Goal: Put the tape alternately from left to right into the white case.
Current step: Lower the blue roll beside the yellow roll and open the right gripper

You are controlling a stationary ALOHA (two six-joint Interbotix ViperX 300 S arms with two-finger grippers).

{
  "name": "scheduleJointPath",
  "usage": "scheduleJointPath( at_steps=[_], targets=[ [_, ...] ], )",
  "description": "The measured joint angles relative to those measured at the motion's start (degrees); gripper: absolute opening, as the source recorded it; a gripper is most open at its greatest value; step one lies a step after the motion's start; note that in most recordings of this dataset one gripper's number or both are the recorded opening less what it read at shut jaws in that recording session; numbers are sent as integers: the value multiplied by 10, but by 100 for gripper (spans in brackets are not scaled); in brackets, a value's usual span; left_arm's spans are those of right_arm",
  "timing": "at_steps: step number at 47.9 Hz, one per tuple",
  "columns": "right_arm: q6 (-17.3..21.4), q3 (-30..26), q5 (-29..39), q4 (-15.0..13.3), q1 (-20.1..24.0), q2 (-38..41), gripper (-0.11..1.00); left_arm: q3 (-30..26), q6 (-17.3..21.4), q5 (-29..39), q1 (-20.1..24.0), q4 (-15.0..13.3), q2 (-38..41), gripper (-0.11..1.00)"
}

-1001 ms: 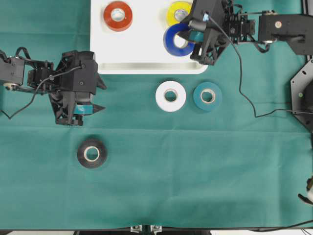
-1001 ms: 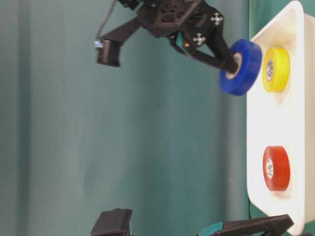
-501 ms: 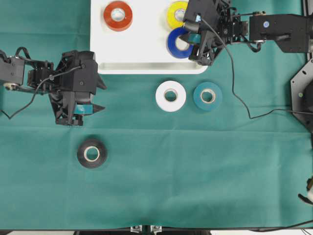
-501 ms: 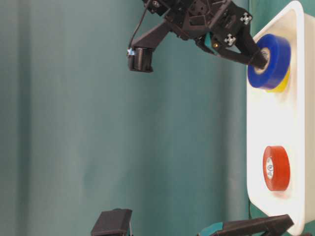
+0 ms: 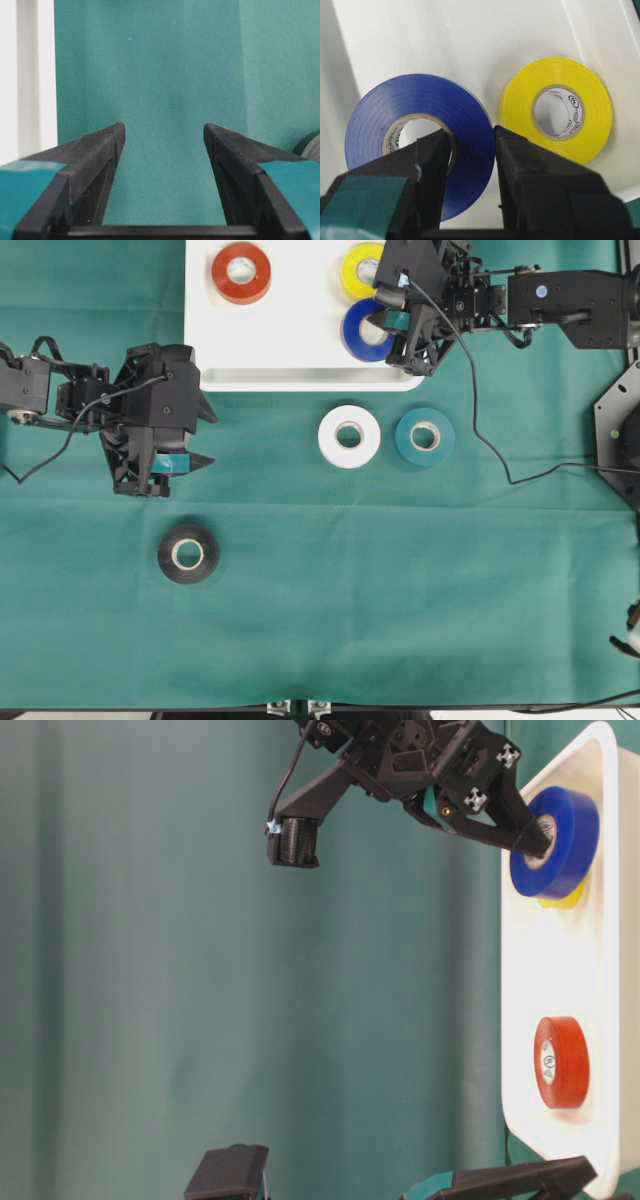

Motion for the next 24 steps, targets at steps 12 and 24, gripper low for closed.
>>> scheduleJointPath(
  at_steps=[12, 24],
  targets=[
    [0, 0, 12, 0, -1, 0, 30, 0, 0, 1, 0, -1, 0, 98],
    [-1, 0, 13, 0, -1, 0, 55, 0, 0, 0, 0, -1, 0, 98]
  ],
)
